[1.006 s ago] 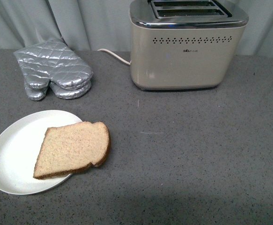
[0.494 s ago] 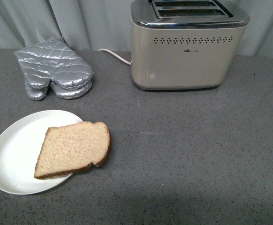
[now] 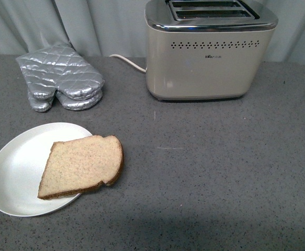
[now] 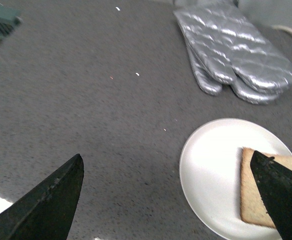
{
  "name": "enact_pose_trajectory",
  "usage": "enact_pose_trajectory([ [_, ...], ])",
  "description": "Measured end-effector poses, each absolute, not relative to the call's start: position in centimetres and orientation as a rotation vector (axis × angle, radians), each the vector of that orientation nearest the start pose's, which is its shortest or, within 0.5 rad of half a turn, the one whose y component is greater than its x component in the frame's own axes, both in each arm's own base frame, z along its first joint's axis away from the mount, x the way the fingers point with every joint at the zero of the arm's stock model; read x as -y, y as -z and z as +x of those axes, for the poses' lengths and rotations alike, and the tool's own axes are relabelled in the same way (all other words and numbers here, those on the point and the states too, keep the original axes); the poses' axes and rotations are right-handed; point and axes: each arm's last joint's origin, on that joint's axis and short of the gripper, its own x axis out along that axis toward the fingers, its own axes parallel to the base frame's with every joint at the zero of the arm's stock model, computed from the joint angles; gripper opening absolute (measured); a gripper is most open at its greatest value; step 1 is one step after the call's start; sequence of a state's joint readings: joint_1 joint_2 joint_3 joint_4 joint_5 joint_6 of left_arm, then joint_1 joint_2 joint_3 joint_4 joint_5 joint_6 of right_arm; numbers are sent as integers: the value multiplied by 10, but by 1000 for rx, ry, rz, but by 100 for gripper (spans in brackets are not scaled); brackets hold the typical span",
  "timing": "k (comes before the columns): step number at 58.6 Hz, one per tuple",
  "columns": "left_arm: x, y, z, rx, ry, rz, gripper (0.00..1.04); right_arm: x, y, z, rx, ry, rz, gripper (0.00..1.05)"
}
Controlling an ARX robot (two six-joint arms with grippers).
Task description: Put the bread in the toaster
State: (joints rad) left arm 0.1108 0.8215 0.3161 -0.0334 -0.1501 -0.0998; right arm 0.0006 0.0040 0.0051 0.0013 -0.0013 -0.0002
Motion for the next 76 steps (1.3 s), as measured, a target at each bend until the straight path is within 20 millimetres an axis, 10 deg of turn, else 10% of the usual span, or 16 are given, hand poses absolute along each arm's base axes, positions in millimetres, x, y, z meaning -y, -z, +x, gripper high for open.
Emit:
enact_pose_trajectory([
  [23, -77, -114, 248, -848, 11, -9, 98, 0, -165, 98, 2, -1, 0, 95],
  [66, -77, -50, 305, -1119, 147, -19, 98, 0, -165, 98, 2, -2, 0, 95],
  [76, -77, -44, 316, -1130, 123, -25, 74, 0, -165, 98, 2, -2, 0, 95],
])
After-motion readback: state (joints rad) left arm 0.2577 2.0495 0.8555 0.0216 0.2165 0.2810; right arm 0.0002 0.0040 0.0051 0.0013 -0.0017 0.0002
